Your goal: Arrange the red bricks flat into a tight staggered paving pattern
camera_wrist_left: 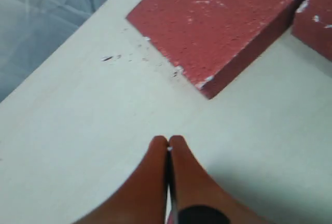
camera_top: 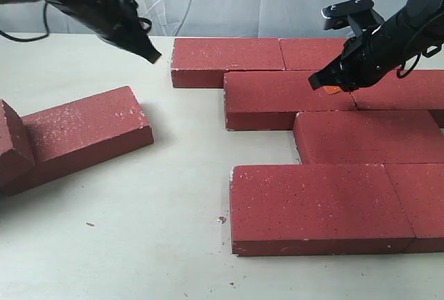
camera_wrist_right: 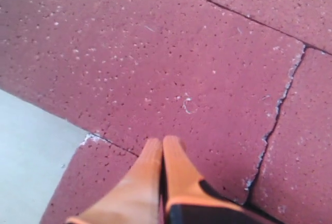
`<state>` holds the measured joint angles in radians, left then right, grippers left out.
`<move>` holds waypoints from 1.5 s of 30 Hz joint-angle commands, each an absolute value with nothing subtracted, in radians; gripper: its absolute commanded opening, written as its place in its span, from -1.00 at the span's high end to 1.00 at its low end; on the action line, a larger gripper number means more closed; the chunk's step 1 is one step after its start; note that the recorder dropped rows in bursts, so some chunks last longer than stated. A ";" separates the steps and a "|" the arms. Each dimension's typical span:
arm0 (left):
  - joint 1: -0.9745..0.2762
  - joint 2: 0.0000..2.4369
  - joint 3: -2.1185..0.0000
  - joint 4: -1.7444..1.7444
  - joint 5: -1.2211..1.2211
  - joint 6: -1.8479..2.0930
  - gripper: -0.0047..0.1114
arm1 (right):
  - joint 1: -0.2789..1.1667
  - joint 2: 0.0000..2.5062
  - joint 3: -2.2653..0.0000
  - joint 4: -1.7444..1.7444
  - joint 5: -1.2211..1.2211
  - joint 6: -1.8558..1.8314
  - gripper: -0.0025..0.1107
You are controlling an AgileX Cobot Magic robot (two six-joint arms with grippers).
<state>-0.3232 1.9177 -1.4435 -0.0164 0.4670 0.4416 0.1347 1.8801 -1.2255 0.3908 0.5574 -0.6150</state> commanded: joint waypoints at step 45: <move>-0.357 2.053 -1.489 0.100 0.649 0.194 0.92 | 0.220 1.866 -1.222 0.438 0.524 -0.679 0.97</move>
<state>-0.3519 2.0696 -1.4552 0.0779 0.6300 0.1952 0.2199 1.8801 -1.2255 0.4204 0.5331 -0.6711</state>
